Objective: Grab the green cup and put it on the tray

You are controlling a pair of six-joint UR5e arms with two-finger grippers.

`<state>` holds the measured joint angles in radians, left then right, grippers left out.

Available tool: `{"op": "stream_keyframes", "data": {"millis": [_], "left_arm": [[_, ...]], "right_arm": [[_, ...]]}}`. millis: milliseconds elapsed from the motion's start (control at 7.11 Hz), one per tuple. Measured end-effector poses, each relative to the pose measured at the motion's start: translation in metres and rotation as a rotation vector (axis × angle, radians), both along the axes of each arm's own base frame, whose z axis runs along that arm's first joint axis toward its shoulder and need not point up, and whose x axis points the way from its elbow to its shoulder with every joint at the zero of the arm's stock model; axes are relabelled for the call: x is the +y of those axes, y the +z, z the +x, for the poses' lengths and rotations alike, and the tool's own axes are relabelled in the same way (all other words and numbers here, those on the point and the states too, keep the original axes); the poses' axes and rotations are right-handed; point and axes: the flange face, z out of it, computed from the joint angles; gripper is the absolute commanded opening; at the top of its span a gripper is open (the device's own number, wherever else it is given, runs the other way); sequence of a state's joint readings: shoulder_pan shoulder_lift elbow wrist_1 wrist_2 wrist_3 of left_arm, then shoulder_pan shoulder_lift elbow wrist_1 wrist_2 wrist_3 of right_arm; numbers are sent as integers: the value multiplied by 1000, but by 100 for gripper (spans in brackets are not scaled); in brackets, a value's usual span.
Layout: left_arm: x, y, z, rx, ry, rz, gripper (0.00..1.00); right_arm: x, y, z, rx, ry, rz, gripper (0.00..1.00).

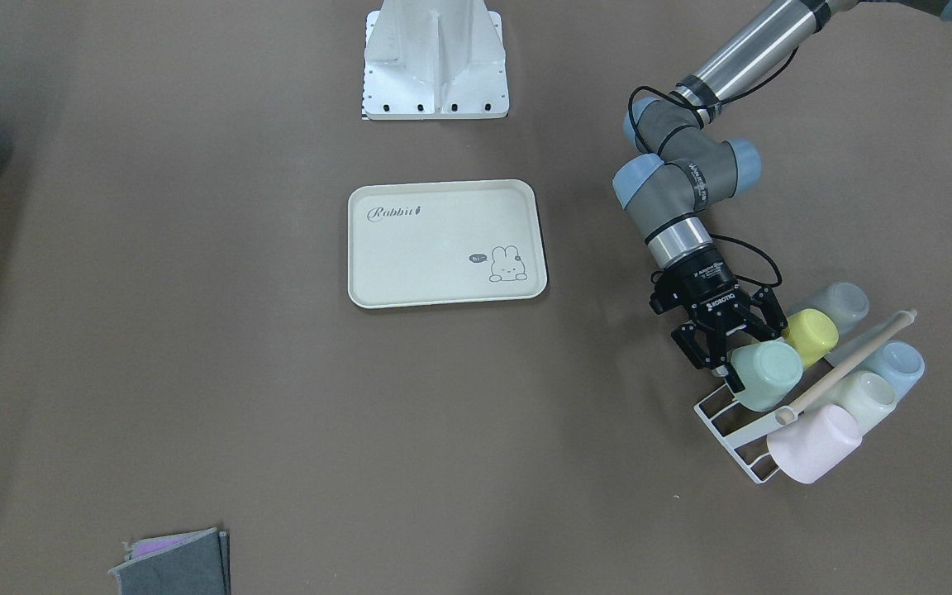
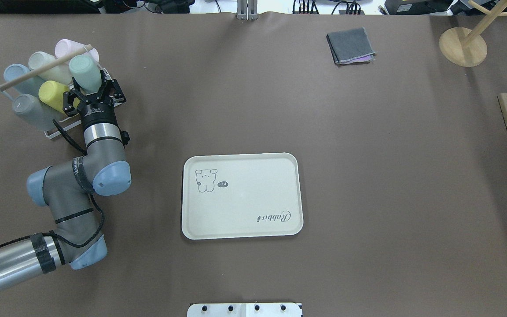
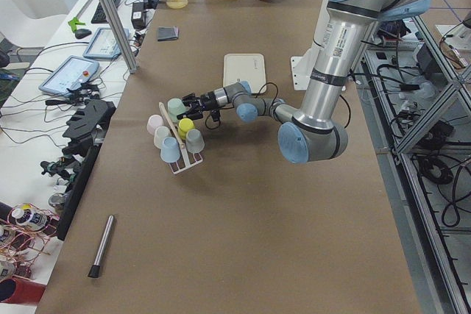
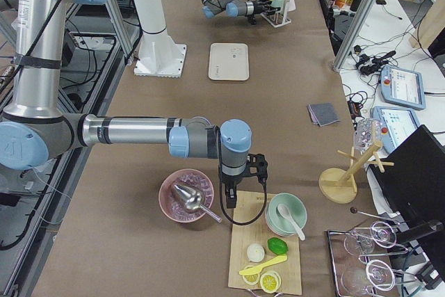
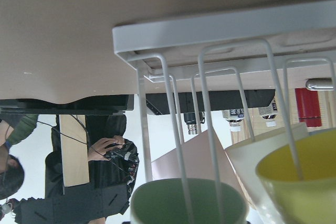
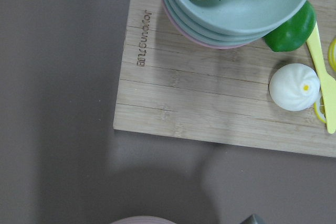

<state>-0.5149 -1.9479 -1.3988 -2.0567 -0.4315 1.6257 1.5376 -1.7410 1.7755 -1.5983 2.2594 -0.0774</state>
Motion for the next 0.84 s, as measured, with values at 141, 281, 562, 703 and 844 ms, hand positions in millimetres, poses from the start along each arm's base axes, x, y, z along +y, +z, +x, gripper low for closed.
{"op": "stream_keyframes", "data": {"millis": [141, 281, 562, 703, 844], "left_arm": [[3, -4, -6, -1, 2, 9, 63], [7, -12, -15, -1, 6, 17, 63], [17, -33, -34, 11, 16, 37, 63], [23, -47, -43, 12, 24, 48, 63], [28, -61, -53, 20, 30, 60, 65]], "right_arm": [[0, -1, 0, 0, 1, 2, 100], [-1, -2, 0, 1, 4, 2, 100], [2, 2, 1, 4, 6, -7, 100], [3, 6, 1, 9, 6, -14, 100], [3, 7, 2, 17, 6, -16, 100]]}}
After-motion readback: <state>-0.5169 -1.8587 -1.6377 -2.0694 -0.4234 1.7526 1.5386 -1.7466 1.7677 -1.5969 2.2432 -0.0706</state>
